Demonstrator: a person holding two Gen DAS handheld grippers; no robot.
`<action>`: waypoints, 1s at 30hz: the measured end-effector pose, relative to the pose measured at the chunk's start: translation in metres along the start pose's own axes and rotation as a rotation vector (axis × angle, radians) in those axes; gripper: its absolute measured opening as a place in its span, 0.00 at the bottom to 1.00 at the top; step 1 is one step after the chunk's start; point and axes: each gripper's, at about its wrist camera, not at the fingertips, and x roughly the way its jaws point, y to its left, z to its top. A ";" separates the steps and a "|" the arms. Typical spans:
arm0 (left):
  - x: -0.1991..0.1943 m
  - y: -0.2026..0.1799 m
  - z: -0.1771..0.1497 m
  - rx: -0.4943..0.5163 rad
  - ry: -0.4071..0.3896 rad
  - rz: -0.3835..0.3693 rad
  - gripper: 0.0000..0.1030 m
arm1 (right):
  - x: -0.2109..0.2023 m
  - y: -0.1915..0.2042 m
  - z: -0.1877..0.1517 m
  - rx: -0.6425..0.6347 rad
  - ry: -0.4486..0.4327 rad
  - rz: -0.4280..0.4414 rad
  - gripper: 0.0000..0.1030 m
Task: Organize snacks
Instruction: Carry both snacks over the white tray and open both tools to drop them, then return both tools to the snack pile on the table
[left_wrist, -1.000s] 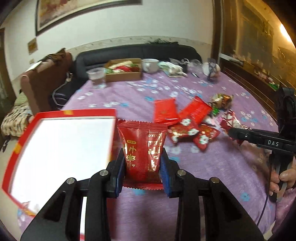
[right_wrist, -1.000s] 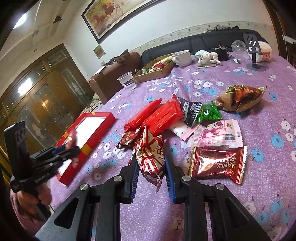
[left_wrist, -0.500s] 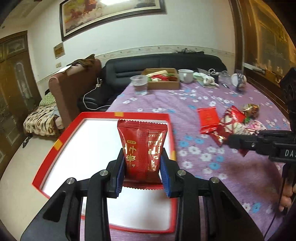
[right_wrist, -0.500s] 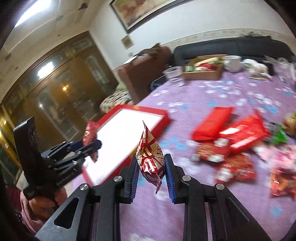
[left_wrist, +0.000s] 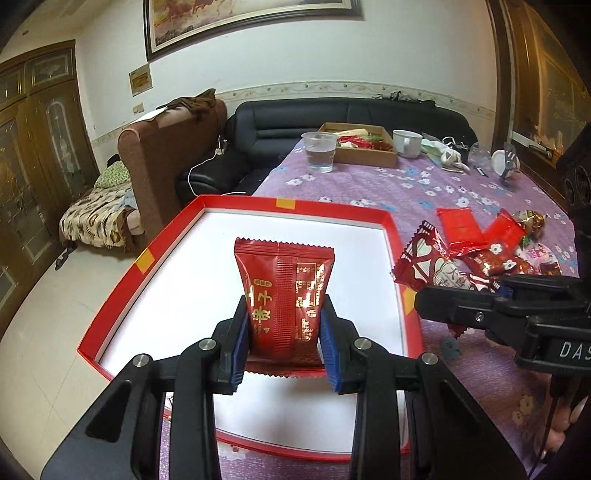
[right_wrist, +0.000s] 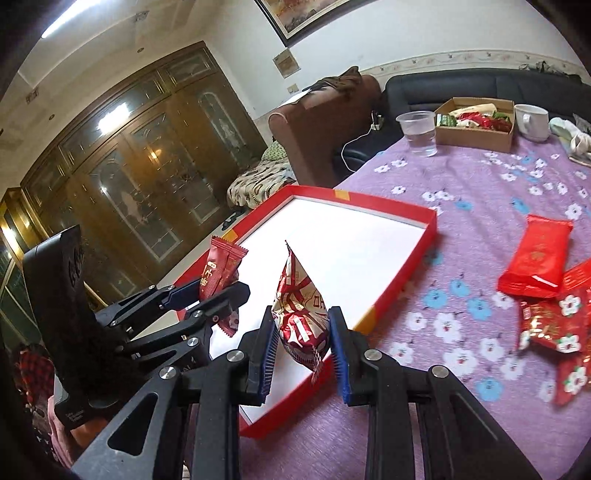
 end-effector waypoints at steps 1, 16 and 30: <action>0.001 0.001 -0.001 -0.001 0.002 0.001 0.31 | 0.002 0.001 0.000 0.001 0.001 0.003 0.27; 0.018 0.012 -0.008 -0.029 0.055 0.058 0.46 | 0.008 0.002 -0.004 0.013 0.010 0.027 0.29; 0.005 0.003 -0.005 0.005 0.017 0.093 0.73 | -0.029 -0.030 -0.002 0.116 -0.056 -0.009 0.43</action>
